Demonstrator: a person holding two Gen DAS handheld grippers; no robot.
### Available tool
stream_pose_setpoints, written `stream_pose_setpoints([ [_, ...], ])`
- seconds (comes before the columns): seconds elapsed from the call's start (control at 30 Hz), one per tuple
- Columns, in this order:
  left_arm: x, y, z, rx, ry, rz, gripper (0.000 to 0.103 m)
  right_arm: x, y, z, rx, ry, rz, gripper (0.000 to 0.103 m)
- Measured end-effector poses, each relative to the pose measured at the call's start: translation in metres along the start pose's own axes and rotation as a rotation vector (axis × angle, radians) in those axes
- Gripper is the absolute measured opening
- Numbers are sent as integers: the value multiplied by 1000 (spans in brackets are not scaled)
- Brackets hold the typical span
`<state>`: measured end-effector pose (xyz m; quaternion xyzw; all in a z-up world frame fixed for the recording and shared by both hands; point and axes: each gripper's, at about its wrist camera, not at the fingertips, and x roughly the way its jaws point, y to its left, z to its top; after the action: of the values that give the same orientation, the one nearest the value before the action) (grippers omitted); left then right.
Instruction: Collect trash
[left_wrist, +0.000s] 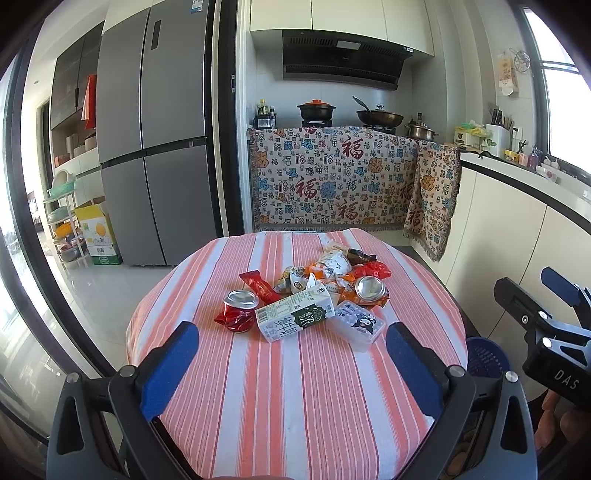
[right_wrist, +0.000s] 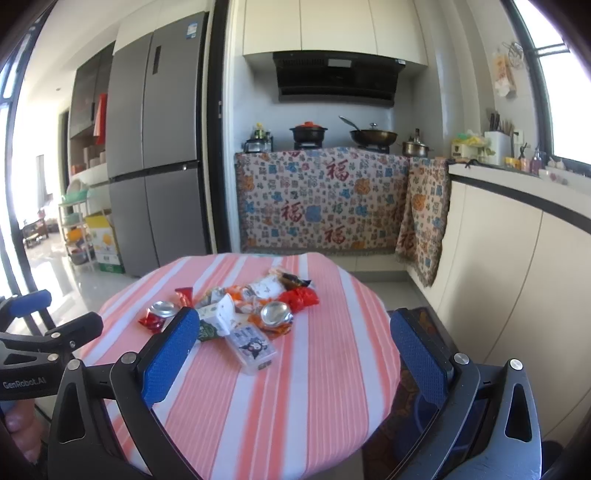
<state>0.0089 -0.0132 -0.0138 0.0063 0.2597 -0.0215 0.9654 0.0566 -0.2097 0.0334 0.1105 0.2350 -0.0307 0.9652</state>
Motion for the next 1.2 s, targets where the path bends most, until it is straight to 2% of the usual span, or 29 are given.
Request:
stream_pose_setpoints([
  [0.57,1,-3,-14,4,4,0,103,0,1,-2,2,3,0,103],
  [0.63,-3,3,-1,2,8,-2,103,1,1,-1,0,3,0,103],
  [1.2,-3,4,-3,2,10,-1,103,1,1,-2,1,4,2,103],
])
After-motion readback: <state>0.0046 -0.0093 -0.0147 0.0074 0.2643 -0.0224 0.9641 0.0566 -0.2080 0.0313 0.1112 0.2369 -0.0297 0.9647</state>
